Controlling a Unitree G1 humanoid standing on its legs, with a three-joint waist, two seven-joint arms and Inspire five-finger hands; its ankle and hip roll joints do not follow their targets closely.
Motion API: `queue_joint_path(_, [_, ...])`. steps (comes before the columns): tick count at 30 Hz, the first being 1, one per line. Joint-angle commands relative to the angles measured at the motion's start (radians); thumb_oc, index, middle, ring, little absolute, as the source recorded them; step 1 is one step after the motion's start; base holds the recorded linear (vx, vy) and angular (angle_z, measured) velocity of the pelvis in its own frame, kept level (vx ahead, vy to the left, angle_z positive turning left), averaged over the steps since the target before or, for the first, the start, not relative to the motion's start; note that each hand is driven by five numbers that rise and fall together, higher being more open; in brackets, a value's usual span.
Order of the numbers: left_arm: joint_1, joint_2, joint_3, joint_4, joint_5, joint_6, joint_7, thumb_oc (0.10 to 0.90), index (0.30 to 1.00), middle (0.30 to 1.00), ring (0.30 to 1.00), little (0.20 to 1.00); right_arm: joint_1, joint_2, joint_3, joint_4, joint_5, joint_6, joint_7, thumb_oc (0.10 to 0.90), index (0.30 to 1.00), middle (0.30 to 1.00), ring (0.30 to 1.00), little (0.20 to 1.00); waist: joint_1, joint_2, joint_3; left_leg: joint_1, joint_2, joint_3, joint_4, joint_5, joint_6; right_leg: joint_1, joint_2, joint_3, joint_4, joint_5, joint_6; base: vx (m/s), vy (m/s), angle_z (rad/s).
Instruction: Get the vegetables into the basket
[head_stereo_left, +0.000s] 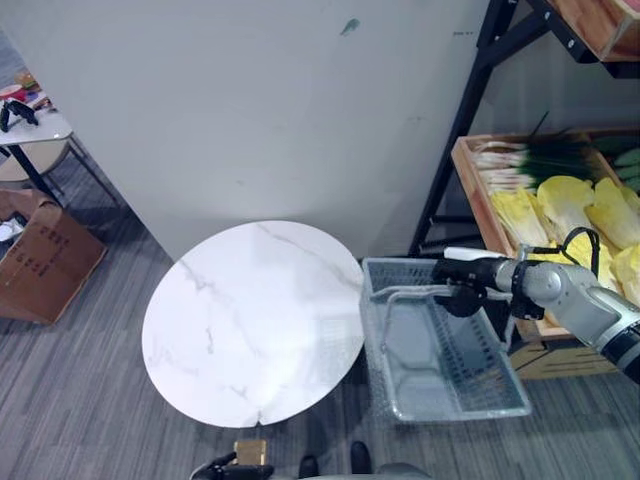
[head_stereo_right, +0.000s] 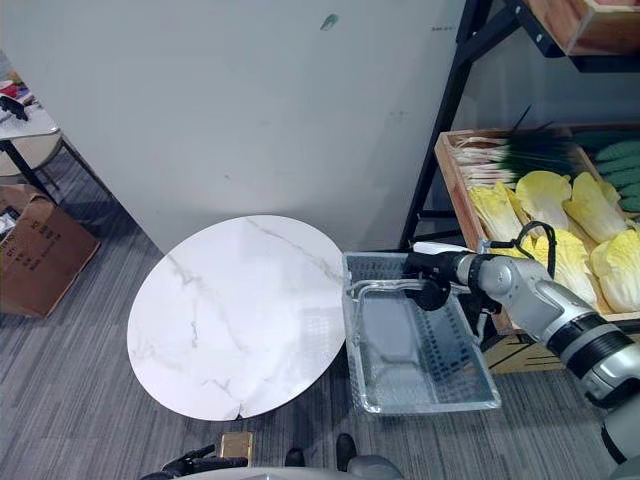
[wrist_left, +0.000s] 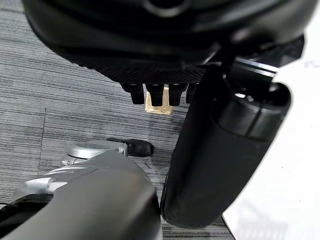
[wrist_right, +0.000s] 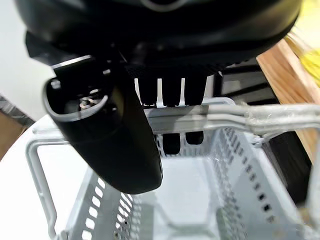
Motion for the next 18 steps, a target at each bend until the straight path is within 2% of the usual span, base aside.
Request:
queue_joint_path(1, [-0.022,0.03,-0.053,0.053,0.009,-0.016,-0.008,0.9,1.0,1.0,1.0,1.0,-0.056,0.04,-0.108,0.126,-0.074,-0.029,-0.06,0.4,0.3,0.3,0.3,0.3,0.036,-0.043,-0.058,0.022,0.006,0.01,0.005,-0.054,-0.037,0.024,-0.08,0.049,0.001,-0.069,0.101,0.0,0.0,0.0])
queue_joint_path(5, [-0.022,0.033,-0.046,0.054,0.011,-0.017,-0.002,0.9,1.0,1.0,1.0,1.0,0.041,0.149,-0.152,0.268,-0.105,-0.038,-0.094,0.4,0.3,0.3,0.3,0.3,0.042,-0.039,-0.053,0.022,0.004,0.006,0.005,-0.054,-0.032,0.023,-0.078,0.054,0.001,-0.069,0.1,0.0,0.0,0.0])
queue_joint_path(6, [-0.022,0.033,-0.046,0.054,0.011,-0.017,-0.002,0.9,1.0,1.0,1.0,1.0,0.041,0.149,-0.152,0.268,-0.105,-0.038,-0.094,0.4,0.3,0.3,0.3,0.3,0.042,-0.039,-0.053,0.022,0.004,0.006,0.005,-0.054,-0.032,0.023,-0.078,0.055,0.001,-0.069,0.1,0.0,0.0,0.0])
queue_joint_path(8, [-0.029,0.043,-0.042,0.059,0.027,-0.018,0.0,0.9,1.0,1.0,1.0,1.0,0.137,0.255,-0.181,0.411,-0.135,-0.037,-0.113,0.4,0.3,0.3,0.3,0.3,0.048,-0.035,-0.051,0.022,0.002,-0.004,0.005,-0.054,-0.03,0.029,-0.078,0.05,0.001,-0.075,0.097,0.02,-0.029,-0.03])
queue_joint_path(12, [-0.047,0.051,-0.047,0.074,0.049,-0.018,0.005,0.9,1.0,1.0,1.0,1.0,0.209,0.407,-0.208,0.661,-0.146,-0.037,-0.171,0.4,0.3,0.3,0.3,0.3,0.053,-0.034,-0.049,0.02,0.001,-0.013,0.005,-0.052,-0.029,0.033,-0.079,0.035,0.001,-0.08,0.095,0.01,-0.021,0.05])
queue_joint_path(14, [-0.051,0.054,-0.048,0.077,0.053,-0.017,0.005,0.9,1.0,1.0,1.0,1.0,0.213,0.43,-0.207,0.701,-0.147,-0.037,-0.18,0.4,0.3,0.3,0.3,0.3,0.053,-0.035,-0.049,0.021,0.001,-0.015,0.005,-0.052,-0.029,0.033,-0.079,0.032,0.001,-0.081,0.095,0.01,-0.01,0.03])
queue_joint_path(15, [-0.059,0.056,-0.05,0.083,0.061,-0.017,0.009,0.9,1.0,1.0,1.0,1.0,0.229,0.488,-0.207,0.786,-0.156,-0.038,-0.2,0.4,0.3,0.3,0.3,0.3,0.056,-0.037,-0.049,0.019,0.0,-0.019,0.005,-0.052,-0.028,0.034,-0.08,0.028,0.001,-0.081,0.094,0.01,-0.02,0.05])
queue_joint_path(18, [-0.067,0.055,-0.051,0.094,0.072,-0.016,0.017,0.9,1.0,1.0,1.0,1.0,0.255,0.549,-0.215,0.868,-0.169,-0.036,-0.222,0.4,0.3,0.3,0.3,0.3,0.06,-0.039,-0.051,0.022,0.0,-0.022,0.005,-0.054,-0.026,0.038,-0.081,0.024,0.001,-0.084,0.094,0.02,-0.016,0.1])
